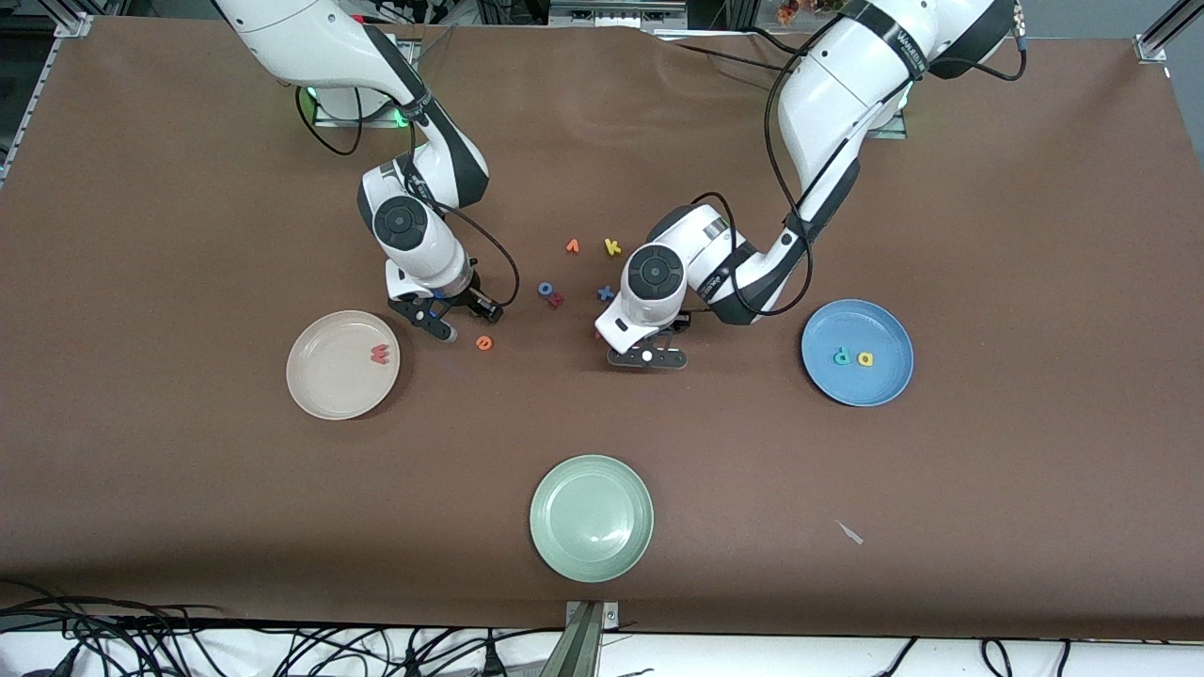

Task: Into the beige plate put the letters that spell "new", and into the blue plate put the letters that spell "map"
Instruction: 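Grasp the green n with the right gripper while the left gripper grasps the m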

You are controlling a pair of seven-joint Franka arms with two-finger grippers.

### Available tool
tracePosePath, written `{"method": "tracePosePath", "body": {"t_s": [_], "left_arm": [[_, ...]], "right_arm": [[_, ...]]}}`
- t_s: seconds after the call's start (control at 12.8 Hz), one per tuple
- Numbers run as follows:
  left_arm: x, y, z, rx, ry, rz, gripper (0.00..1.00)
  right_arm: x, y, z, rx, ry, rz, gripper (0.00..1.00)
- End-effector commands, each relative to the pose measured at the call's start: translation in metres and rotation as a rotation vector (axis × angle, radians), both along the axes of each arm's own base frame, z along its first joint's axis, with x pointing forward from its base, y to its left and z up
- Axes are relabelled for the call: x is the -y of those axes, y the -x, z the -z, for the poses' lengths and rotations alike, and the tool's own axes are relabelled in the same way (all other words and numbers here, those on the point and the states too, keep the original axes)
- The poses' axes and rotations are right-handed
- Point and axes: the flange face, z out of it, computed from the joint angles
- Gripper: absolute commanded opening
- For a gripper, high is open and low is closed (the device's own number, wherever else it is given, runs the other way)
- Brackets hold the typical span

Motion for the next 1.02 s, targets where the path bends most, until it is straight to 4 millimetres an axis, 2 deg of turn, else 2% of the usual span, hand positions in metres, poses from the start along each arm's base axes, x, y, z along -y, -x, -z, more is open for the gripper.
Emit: {"method": "tracePosePath", "body": {"t_s": [0.0, 0.08, 0.16, 0.23, 0.39, 0.47, 0.63, 0.78, 0.94], "left_arm": [[-0.006, -0.003, 0.002, 0.018, -0.025, 0.015, 0.4], [-0.006, -0.003, 0.0, 0.019, -0.026, 0.015, 0.25], [-0.007, -0.005, -0.002, 0.02, -0.027, 0.012, 0.19], [-0.01, -0.008, -0.006, 0.024, -0.026, 0.005, 0.19], [-0.024, -0.021, -0.029, 0.027, -0.042, 0.005, 0.19], [-0.035, -0.029, -0.046, 0.017, -0.059, 0.038, 0.19], [-0.071, -0.047, -0.078, -0.004, -0.074, 0.111, 0.19], [-0.116, -0.063, -0.099, -0.057, -0.097, 0.195, 0.19], [-0.173, -0.076, -0.104, -0.137, -0.114, 0.242, 0.23]], "right_arm": [[0.001, 0.007, 0.006, 0.002, -0.004, 0.011, 0.46], [0.001, 0.007, 0.006, 0.005, -0.005, 0.01, 0.35], [0.001, 0.007, 0.005, 0.007, -0.006, 0.006, 0.27], [0.001, 0.007, 0.005, 0.007, -0.005, 0.0, 0.24], [0.001, 0.005, -0.002, 0.013, -0.006, -0.015, 0.19], [0.002, 0.002, -0.009, 0.023, -0.009, -0.026, 0.17], [0.011, -0.008, -0.035, 0.025, -0.002, -0.051, 0.17], [0.055, -0.026, -0.059, -0.013, 0.024, -0.131, 0.17], [0.099, -0.043, -0.074, -0.013, 0.026, -0.214, 0.17]]}}
